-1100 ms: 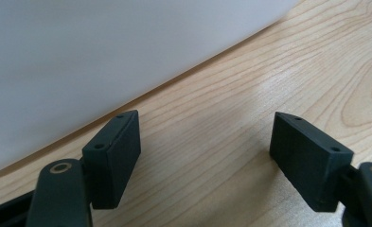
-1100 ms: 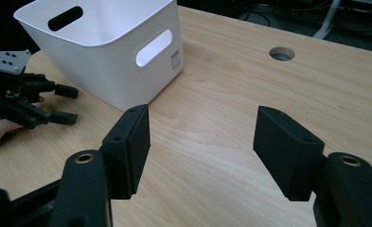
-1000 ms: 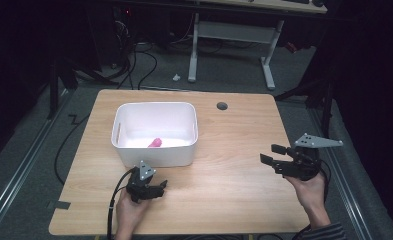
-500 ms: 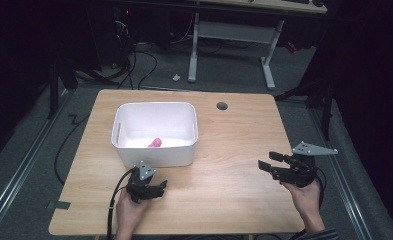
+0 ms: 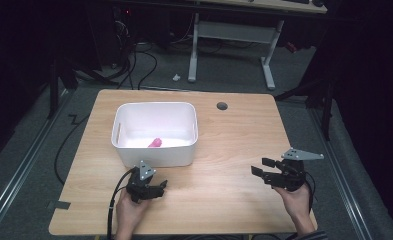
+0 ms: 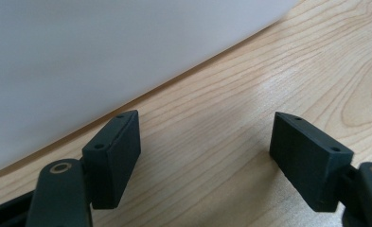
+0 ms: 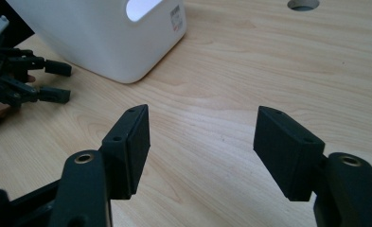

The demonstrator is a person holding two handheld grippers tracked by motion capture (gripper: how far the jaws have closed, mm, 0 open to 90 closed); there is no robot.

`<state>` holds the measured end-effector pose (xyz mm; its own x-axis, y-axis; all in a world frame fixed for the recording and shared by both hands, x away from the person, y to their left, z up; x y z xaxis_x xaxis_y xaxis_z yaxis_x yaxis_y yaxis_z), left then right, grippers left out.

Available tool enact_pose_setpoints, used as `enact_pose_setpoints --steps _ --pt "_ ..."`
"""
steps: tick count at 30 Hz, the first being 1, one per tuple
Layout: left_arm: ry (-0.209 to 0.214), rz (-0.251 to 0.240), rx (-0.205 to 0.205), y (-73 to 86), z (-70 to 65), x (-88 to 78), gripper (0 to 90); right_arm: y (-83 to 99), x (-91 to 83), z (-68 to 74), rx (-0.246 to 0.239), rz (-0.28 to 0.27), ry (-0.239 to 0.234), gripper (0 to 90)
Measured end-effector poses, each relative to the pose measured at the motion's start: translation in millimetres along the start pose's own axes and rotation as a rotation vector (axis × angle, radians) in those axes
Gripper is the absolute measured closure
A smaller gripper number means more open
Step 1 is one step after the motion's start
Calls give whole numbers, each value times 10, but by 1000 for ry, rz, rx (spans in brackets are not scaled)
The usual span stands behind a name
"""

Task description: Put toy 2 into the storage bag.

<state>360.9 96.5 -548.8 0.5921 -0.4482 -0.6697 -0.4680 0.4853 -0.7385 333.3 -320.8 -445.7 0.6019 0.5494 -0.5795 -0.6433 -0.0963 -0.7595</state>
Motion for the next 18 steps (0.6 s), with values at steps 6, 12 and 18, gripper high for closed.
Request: enact_pose_setpoints --steps 6,12,18 --pt "0 0 0 0 0 0 259 80 116 -7 5 31 -1 371" --pt "1 1 0 0 1 -1 258 142 206 -23 17 43 6 374" --pt "0 0 0 0 0 0 259 206 313 -49 24 47 19 380"
Point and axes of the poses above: each handheld gripper's, and its own axes: x roughly forward along the jaws, y roughly out of its underside, z roughly to its left, the point moved 2 cm from there along x, roughly forward along the jaws, and after that the axes turned 7 degrees about x, right-handed, at the moved point
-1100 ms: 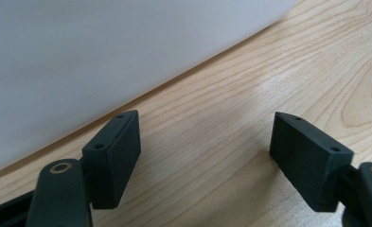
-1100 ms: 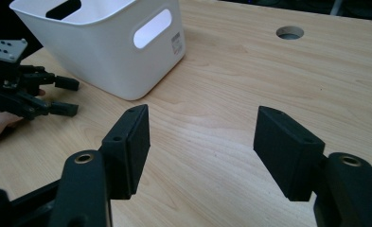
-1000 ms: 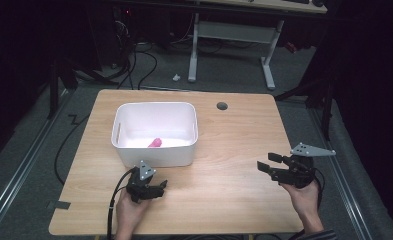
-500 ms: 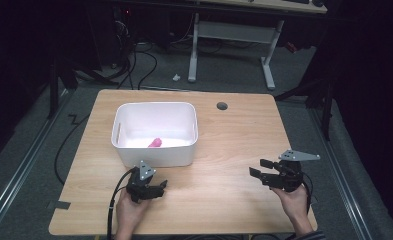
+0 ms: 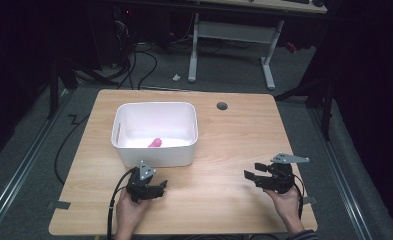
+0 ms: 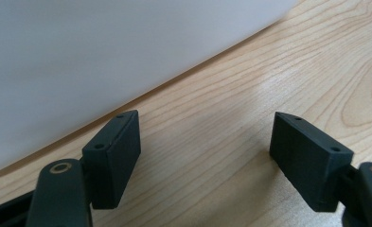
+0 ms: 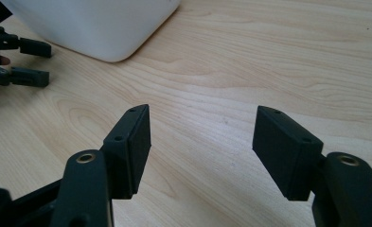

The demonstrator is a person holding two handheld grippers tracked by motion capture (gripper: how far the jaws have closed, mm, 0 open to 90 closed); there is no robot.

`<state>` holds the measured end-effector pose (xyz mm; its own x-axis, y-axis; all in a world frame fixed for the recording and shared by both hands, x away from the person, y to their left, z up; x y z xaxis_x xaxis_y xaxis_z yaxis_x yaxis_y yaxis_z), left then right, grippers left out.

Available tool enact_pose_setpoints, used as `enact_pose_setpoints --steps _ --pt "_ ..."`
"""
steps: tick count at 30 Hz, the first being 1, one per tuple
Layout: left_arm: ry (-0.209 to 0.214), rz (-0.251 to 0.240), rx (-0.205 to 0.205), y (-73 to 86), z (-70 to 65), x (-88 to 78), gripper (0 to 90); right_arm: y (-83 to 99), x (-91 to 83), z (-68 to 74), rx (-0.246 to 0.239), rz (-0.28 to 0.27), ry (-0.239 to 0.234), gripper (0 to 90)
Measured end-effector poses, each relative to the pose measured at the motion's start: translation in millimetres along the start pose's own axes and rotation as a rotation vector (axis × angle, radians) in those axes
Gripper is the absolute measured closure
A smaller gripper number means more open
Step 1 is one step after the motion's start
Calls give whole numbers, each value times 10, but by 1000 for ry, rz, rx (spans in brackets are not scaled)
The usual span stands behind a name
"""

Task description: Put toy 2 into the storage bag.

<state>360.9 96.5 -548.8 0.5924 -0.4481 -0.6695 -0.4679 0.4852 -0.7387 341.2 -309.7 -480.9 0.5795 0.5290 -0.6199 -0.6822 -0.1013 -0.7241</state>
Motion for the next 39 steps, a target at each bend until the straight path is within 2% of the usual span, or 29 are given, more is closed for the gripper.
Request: enact_pose_setpoints --steps 17,23,24,30,34,39 --pt "0 0 0 0 0 0 259 174 368 -89 27 55 46 381" --pt "0 0 0 0 0 0 258 221 473 -98 12 65 82 378" --pt "1 1 0 0 0 -1 259 238 511 -97 2 65 104 372" --pt "0 0 0 0 0 0 259 295 588 -77 -50 58 160 359" --pt "0 0 0 0 -1 0 258 327 625 -37 -135 44 209 333" --pt "0 0 0 1 -1 -1 258 325 626 -42 -129 46 211 312"
Point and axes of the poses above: each handheld gripper's, and its own axes: x roughly forward along the jaws, y roughly out of its underside, z roughly to its left, the point moved 2 cm from there along x, roughly forward along the jaws, and after that the axes turned 7 degrees about x, right-handed, at the moved point
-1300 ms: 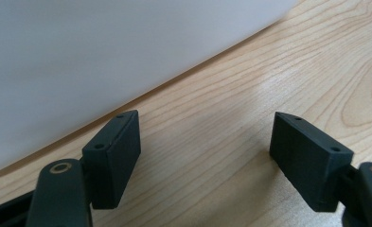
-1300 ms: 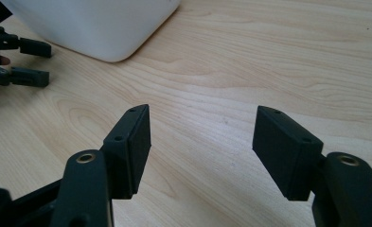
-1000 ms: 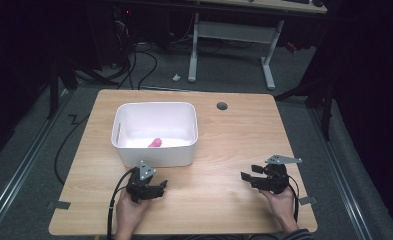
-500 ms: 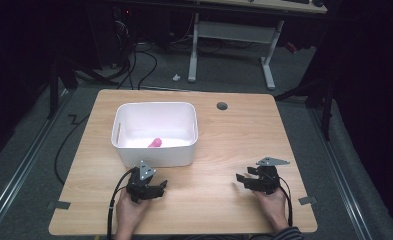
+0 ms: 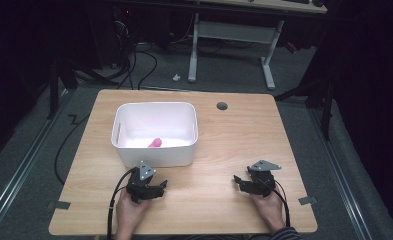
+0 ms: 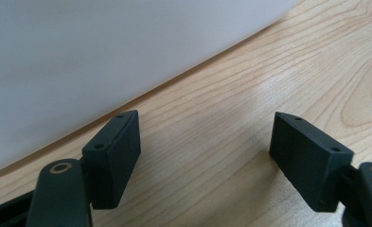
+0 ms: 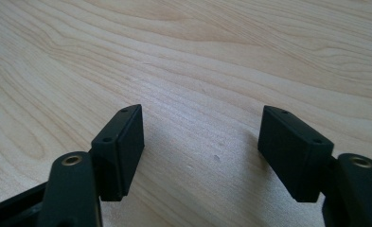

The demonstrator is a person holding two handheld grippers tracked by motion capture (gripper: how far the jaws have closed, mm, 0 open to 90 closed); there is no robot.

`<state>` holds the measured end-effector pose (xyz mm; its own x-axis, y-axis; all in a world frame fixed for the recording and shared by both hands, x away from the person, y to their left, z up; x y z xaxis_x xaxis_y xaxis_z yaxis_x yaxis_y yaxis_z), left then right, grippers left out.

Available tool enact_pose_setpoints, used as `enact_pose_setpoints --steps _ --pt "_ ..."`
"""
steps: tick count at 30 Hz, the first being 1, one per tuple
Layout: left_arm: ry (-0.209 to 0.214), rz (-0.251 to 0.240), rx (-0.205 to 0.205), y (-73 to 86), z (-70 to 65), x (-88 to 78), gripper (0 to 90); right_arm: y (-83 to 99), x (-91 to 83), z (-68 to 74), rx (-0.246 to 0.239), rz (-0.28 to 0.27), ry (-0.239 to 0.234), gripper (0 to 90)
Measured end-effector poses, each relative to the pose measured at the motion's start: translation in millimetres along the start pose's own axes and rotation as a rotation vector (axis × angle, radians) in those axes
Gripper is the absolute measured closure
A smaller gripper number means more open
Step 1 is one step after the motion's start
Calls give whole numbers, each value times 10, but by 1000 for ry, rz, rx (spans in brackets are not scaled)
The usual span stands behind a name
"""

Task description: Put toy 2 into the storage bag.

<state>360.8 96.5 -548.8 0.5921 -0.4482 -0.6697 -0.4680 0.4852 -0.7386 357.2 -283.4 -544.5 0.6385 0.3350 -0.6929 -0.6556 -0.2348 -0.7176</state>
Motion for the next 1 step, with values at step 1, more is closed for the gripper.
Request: enact_pose_setpoints --steps 1 --pt "0 0 0 0 0 0 258 1 0 0 4 2 2 293"
Point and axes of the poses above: each handheld gripper's, and its own axes: x roughly forward along the jaws, y roughly out of its underside, z roughly to its left, the point moved 2 cm from there along x, roughly forward along the jaws, and after that the axes turned 7 degrees about x, right-handed, at the moved point
